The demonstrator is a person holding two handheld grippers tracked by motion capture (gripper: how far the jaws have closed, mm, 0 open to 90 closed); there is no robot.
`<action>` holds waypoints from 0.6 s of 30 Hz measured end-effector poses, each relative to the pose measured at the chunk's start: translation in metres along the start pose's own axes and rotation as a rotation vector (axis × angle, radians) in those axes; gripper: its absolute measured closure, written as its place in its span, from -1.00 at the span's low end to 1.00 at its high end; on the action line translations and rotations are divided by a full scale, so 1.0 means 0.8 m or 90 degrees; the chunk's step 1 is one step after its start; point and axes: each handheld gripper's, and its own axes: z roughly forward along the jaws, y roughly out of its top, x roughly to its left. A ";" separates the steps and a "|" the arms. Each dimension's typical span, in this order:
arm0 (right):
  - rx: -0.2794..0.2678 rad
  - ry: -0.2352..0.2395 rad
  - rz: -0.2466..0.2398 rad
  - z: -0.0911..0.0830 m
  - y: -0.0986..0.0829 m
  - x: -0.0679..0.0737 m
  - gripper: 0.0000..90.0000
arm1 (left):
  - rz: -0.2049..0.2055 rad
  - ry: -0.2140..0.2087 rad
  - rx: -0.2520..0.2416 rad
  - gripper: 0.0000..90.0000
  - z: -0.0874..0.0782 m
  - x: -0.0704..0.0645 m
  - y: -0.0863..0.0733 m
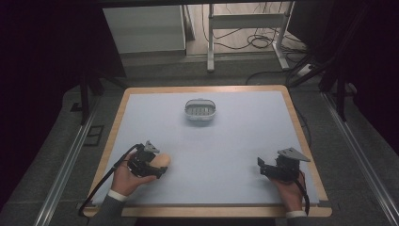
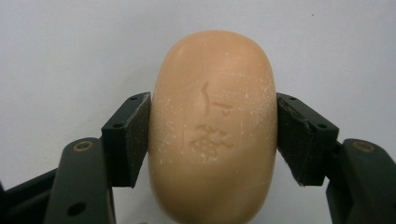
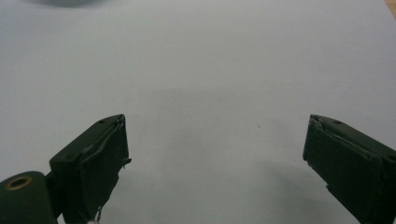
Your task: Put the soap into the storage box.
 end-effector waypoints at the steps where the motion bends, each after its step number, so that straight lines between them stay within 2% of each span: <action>1: 0.000 0.000 0.000 0.000 0.000 0.000 -0.85 | 0.000 0.000 0.000 -0.29 0.000 0.000 0.000; 3: 0.000 0.001 0.004 0.000 0.000 0.000 -0.85 | 0.000 -0.008 -0.003 -0.29 0.000 0.001 0.003; 18: 0.001 0.002 0.004 0.000 0.000 -0.001 -0.85 | 0.016 -0.006 -0.008 -0.29 -0.001 0.001 0.023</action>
